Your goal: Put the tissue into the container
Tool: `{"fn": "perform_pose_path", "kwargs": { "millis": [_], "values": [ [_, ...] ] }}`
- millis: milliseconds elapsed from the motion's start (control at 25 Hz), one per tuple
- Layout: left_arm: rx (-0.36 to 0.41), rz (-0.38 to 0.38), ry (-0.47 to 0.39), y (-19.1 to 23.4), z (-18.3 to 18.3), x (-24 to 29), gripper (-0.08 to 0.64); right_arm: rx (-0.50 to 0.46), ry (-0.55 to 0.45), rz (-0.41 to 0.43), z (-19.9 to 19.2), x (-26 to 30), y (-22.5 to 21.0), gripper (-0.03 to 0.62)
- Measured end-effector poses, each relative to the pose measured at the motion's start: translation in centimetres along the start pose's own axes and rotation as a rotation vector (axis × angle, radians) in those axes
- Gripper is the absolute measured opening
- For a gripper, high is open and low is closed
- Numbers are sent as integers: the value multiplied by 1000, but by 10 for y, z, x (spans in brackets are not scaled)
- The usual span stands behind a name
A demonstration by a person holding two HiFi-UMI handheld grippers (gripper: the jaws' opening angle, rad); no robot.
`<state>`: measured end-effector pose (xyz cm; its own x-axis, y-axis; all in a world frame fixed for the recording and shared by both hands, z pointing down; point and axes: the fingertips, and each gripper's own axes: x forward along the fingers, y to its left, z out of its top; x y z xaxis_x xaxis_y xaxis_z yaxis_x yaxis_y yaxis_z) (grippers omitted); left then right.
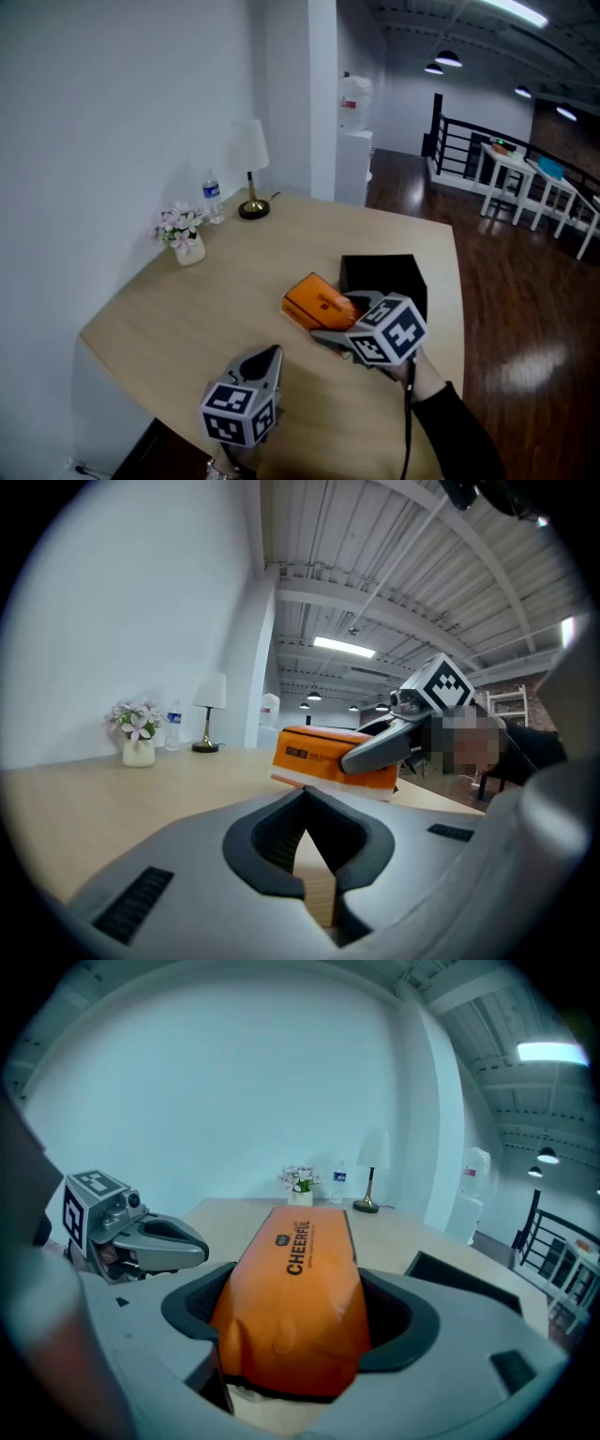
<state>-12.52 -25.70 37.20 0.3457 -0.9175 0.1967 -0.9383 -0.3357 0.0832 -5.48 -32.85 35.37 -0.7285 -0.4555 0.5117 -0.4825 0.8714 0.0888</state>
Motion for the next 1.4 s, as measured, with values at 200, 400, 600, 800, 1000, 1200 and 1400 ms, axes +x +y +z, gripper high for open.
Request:
{"fn": "perform_pose_path", "kwargs": {
  "millis": [200,400,600,800,1000,1200,1400],
  "values": [
    [29,-82,25,-44,2,20,6,-96,42,-37,1,-35,-51,399],
    [58,-143,52,-79,-3,37,6,-193,83,-88,10,-56,-109,399],
    [68,-157,71,-94,-2,50,6,-292,134,-119,19,-69,-161,399],
    [81,-159,82,-101,-2,61,6,-370,210,-84,4,-62,-198,399],
    [85,-154,108,-101,-9,74,6,-429,229,27,-11,-45,-208,399],
    [98,-150,126,-105,-17,79,6,-448,225,171,-28,-33,-200,400],
    [105,-131,139,-101,-22,86,6,-436,154,126,-24,-25,-208,443]
  ]
}}
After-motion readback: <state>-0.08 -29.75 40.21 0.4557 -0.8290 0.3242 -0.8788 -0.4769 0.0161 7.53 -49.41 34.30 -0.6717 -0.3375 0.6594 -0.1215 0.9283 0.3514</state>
